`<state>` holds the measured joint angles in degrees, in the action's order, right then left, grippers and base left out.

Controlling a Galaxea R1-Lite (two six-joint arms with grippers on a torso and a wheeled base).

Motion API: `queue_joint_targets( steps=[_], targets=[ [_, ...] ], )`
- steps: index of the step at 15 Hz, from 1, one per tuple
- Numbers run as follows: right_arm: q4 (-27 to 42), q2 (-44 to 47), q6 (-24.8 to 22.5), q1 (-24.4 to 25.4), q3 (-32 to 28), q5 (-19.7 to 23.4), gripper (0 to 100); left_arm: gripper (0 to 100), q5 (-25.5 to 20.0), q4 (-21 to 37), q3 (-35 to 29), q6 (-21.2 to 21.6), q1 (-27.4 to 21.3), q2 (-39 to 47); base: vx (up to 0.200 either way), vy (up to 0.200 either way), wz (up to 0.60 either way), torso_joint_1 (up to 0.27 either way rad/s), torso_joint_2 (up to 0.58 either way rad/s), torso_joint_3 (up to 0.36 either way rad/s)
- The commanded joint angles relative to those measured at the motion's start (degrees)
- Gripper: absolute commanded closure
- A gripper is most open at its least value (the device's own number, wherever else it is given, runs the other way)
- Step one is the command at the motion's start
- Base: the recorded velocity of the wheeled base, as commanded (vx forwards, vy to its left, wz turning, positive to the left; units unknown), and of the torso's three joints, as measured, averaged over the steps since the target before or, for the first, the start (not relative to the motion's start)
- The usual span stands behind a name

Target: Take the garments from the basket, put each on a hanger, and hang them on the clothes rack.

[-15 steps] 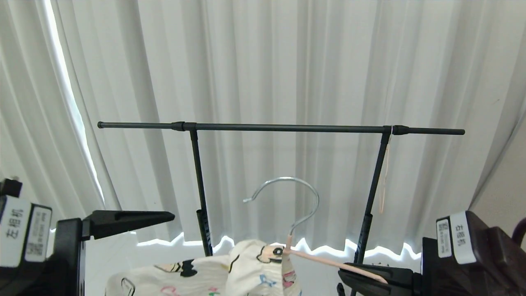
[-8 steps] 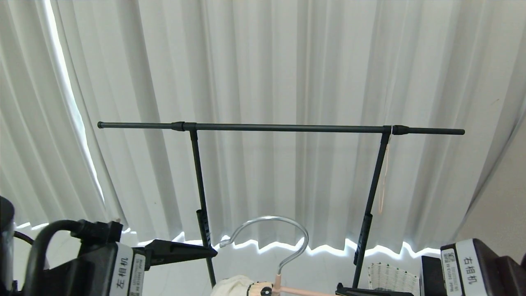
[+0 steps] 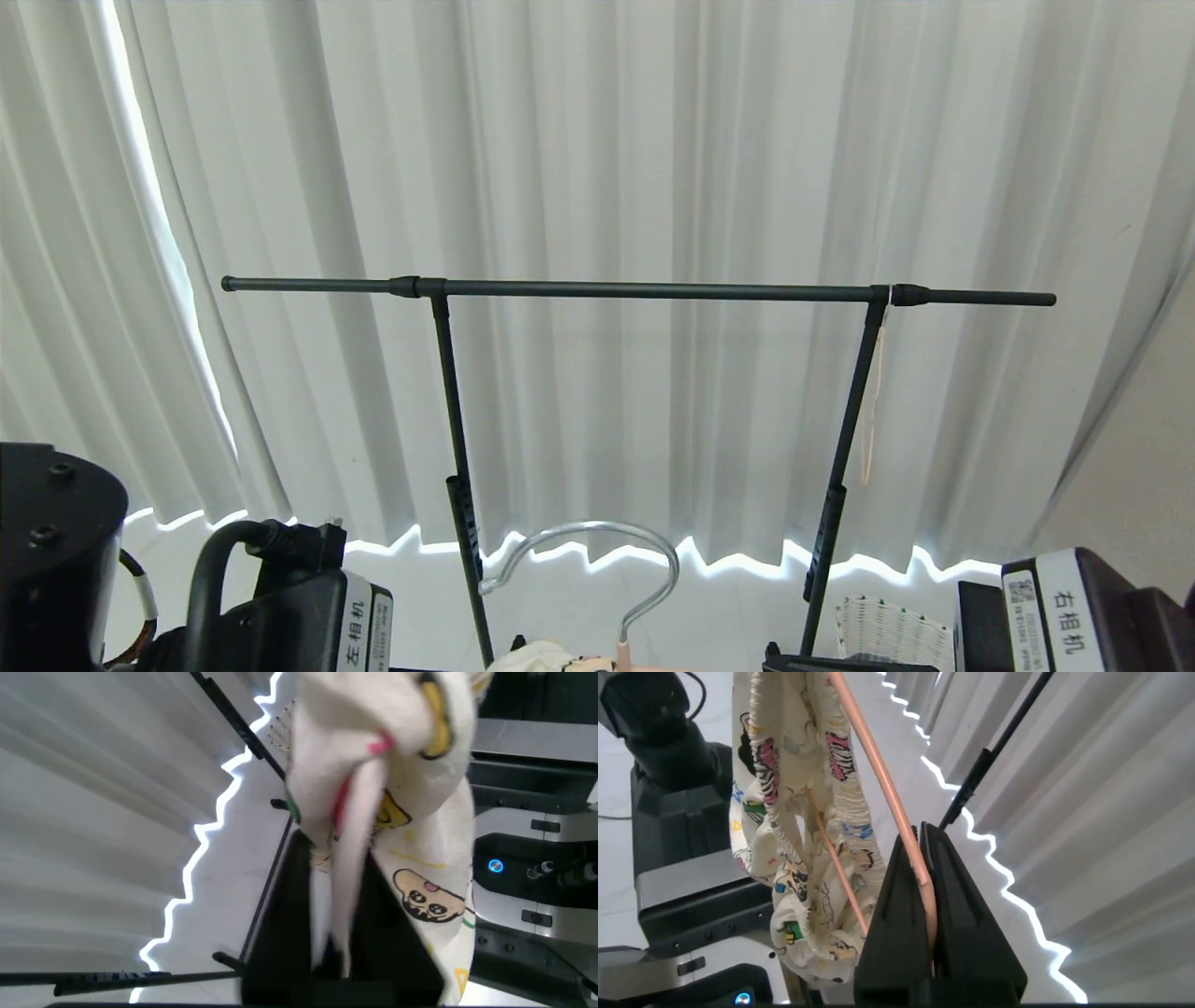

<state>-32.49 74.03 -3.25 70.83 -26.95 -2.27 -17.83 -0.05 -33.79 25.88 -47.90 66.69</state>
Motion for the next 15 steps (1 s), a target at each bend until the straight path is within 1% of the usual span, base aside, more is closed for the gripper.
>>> queue_joint_targets(
  steps=[1, 5, 6, 7, 8, 10, 11, 12, 13, 14, 15],
  targets=[
    [-0.2, 0.0, 0.0, 0.0, 0.0, 0.0, 100, 100, 0.1, 0.0, 0.1, 0.0, 0.0, 0.1, 0.000, 0.000, 0.00, 0.000, 0.00, 0.000],
    [-0.1, -0.3, -0.6, 0.0, 0.2, -0.3, 100, 100, 0.3, 0.0, 0.5, -0.4, 0.6, 0.3, 0.000, 0.000, 0.00, 0.000, 0.00, 0.000],
    [-0.1, -0.4, -1.2, 0.0, 0.4, -0.3, 0, 100, 0.3, 0.0, 0.6, -0.4, 0.8, 0.2, 0.000, 0.000, 0.00, 0.000, 0.00, 0.000],
    [-0.1, -0.4, -2.3, 0.0, 1.1, -0.4, 0, 100, 1.0, 0.0, 0.9, -0.4, 1.1, 0.1, 0.000, 0.000, 0.00, 0.000, 0.00, 0.000],
    [-0.1, -0.4, -2.4, -0.1, 1.7, -0.6, 0, 100, 2.7, 0.0, 1.8, -0.3, 1.8, -0.1, 0.000, 0.000, 0.00, 0.000, 0.00, 0.000],
    [-0.1, -0.4, -2.1, -0.7, 2.3, -3.1, 0, 100, 7.8, -0.3, 3.8, -0.2, 3.0, -1.8, 0.000, 0.000, 0.00, 0.000, 0.00, 0.000],
    [-0.1, -0.4, -2.0, -1.6, 2.7, -4.6, 0, 100, 10.4, -1.1, 5.1, -0.3, 4.6, -2.9, 0.000, 0.000, 0.00, 0.000, 0.00, 0.000],
    [-0.1, -0.4, -2.0, -2.8, 3.6, -4.9, 0, 100, 11.8, -2.3, 6.0, -0.4, 6.9, -4.1, 0.000, 0.000, 0.00, 0.000, 0.00, 0.000],
    [-0.1, -0.4, -2.0, -3.5, 3.9, -4.9, 0, 100, 11.9, -2.9, 6.3, -0.4, 7.9, -4.6, 0.000, 0.000, 0.00, 0.000, 0.00, 0.000],
    [-0.1, -0.2, -1.8, -4.9, 4.6, -4.8, 0, 100, 11.9, -4.8, 6.0, -0.4, 11.5, -5.6, 0.000, 0.000, 0.00, 0.000, 0.00, 0.000],
    [0.0, 0.7, -1.0, -5.7, 4.8, -4.6, 0, 100, 11.9, -7.2, 5.0, -0.5, 13.6, -5.7, 0.000, 0.000, 0.00, 0.000, 0.00, 0.000]
  ],
)
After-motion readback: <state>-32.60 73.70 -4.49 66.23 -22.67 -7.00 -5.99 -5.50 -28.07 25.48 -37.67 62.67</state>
